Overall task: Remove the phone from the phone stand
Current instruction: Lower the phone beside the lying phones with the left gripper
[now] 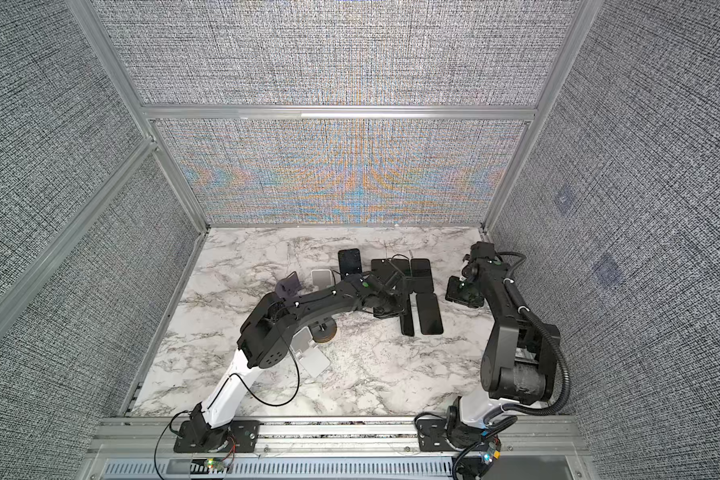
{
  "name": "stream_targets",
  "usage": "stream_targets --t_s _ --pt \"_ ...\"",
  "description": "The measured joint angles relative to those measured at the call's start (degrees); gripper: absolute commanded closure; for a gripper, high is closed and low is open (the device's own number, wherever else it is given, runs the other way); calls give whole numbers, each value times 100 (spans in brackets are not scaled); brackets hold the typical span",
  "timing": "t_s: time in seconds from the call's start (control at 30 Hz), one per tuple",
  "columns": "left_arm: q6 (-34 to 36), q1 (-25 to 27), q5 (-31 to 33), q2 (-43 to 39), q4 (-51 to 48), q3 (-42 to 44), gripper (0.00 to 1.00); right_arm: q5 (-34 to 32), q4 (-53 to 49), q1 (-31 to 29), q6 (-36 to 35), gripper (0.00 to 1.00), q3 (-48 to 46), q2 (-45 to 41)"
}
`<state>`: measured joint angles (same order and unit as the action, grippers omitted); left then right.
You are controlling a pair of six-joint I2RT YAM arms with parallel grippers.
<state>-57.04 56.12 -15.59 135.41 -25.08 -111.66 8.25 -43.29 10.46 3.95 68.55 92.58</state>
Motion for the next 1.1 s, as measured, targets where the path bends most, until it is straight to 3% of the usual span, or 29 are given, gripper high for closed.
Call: stream_targets --t_s 0.37,0.57,1.1 --pt "-590 -94 -409 271 262 -109 100 247 201 4 -122 81 -9 424" --pt "-640 -151 -522 372 310 -168 98 142 483 4 -94 93 -31 634" --pt "-623 -219 -883 577 804 -118 93 299 883 4 136 94 -149 1215"
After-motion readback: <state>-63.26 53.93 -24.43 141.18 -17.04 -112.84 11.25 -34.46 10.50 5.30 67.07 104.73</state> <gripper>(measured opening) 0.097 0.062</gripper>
